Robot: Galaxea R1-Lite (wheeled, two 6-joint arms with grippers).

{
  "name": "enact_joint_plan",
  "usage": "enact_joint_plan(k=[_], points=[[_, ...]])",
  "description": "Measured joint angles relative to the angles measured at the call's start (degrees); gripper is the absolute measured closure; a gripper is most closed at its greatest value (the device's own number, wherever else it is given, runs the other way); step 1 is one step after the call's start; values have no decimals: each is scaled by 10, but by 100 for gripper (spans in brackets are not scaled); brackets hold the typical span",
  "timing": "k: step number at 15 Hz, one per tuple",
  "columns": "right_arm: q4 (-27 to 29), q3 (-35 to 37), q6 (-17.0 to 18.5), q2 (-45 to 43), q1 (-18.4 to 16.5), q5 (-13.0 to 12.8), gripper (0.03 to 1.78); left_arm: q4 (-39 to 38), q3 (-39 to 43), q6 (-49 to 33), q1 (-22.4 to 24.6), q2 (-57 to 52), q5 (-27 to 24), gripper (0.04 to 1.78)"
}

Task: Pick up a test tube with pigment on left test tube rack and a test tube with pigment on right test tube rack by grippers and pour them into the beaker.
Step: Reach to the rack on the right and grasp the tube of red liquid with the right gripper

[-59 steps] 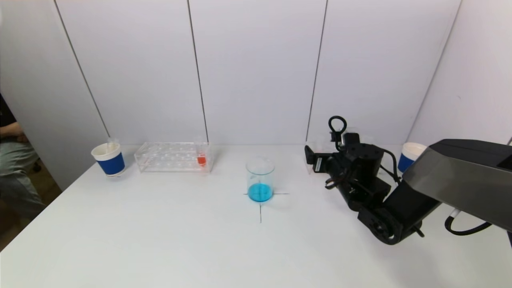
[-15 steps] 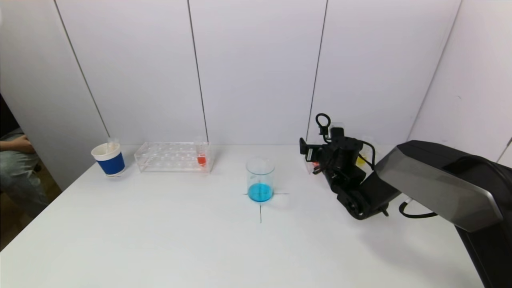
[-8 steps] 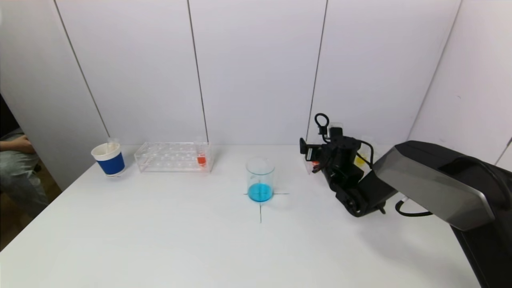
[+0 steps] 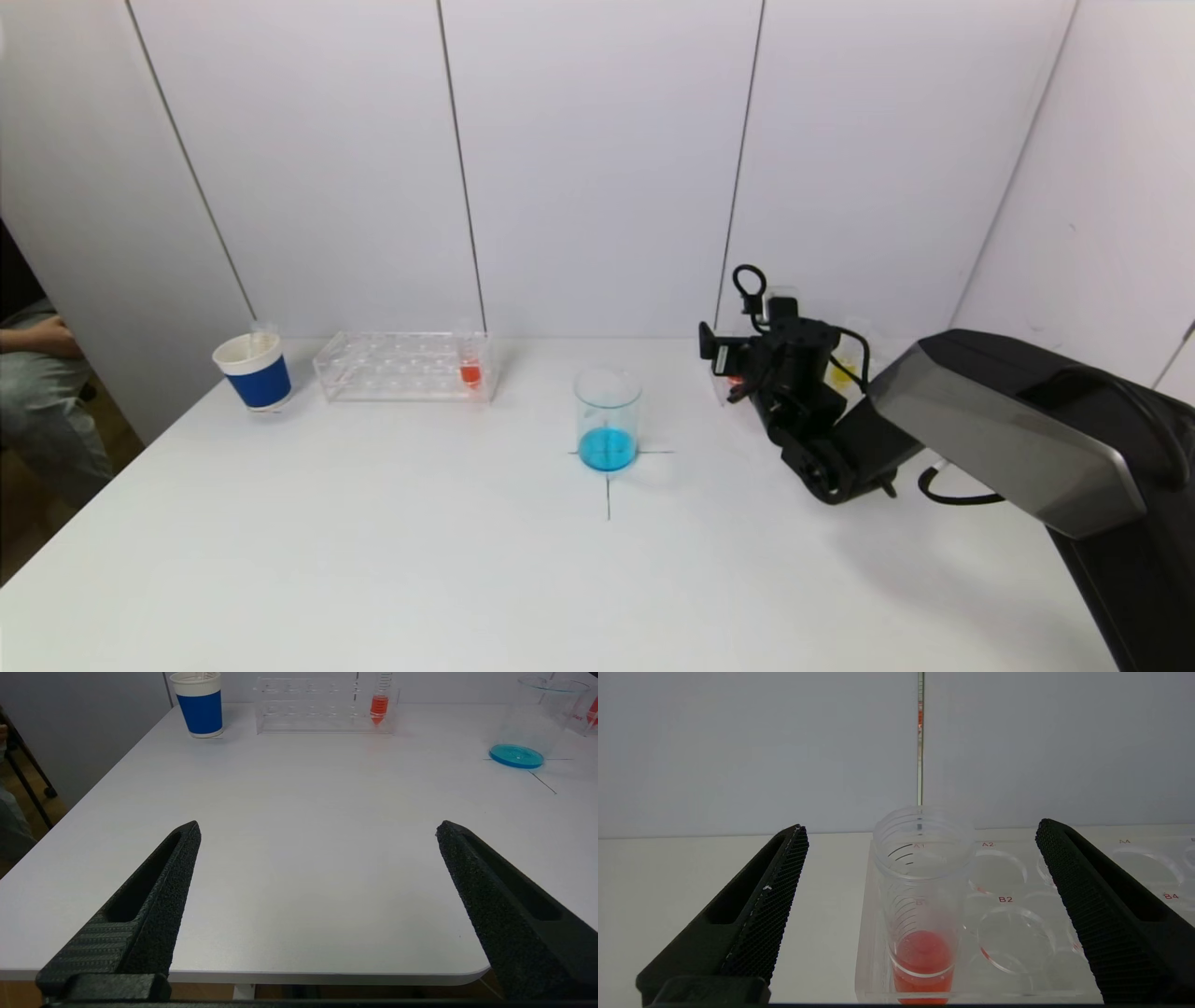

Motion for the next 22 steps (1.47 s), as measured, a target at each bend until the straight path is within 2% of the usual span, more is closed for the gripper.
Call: enact_joint_plan(k=[14, 16, 18, 22], points=[[-2, -1, -9, 6, 1, 0, 7, 0, 0, 0, 0, 0, 0, 6], [-3, -1, -9, 6, 1, 0, 21, 0, 0, 0, 0, 0, 0, 6], [-3, -1, -9, 7, 1, 0, 45, 0, 0, 0, 0, 0, 0, 6], [-3, -2, -8, 9, 1, 0, 118, 0, 0, 0, 0, 0, 0, 6]])
